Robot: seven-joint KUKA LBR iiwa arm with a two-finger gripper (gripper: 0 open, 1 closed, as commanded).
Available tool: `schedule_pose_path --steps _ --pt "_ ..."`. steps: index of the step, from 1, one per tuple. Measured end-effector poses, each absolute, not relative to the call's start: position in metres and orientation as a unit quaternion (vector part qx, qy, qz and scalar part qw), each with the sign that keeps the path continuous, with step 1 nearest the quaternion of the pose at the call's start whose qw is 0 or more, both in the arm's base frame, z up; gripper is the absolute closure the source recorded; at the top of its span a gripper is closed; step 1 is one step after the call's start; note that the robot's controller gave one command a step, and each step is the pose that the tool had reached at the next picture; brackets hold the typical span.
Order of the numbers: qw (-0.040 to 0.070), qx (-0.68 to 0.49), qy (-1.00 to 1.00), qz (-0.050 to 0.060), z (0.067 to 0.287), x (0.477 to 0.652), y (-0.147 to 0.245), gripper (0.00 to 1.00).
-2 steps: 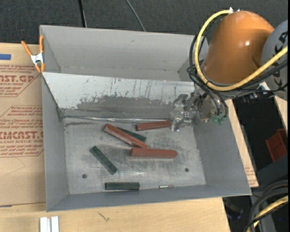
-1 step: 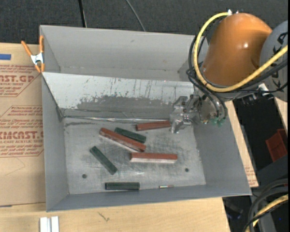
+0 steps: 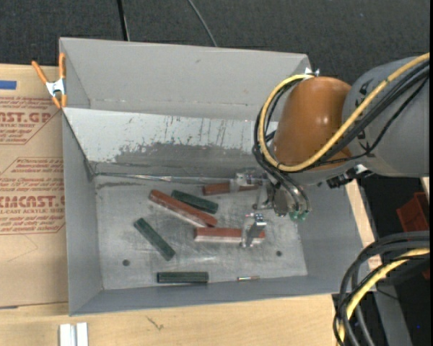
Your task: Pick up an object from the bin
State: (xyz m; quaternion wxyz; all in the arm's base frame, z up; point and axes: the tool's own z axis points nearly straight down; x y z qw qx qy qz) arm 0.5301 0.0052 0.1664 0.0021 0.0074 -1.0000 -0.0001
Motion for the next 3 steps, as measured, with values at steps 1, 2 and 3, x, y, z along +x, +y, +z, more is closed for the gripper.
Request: schedule_pose_path --steps 1,2,3 --pt "-0.001 0.007 -1.000 0.000 0.169 0.532 0.005 0.00" --pt "-0.006 -0.003 -1.000 0.000 0.160 0.528 0.004 0.00" --pt "0.002 -0.010 -1.000 0.000 0.113 0.513 0.001 0.00"
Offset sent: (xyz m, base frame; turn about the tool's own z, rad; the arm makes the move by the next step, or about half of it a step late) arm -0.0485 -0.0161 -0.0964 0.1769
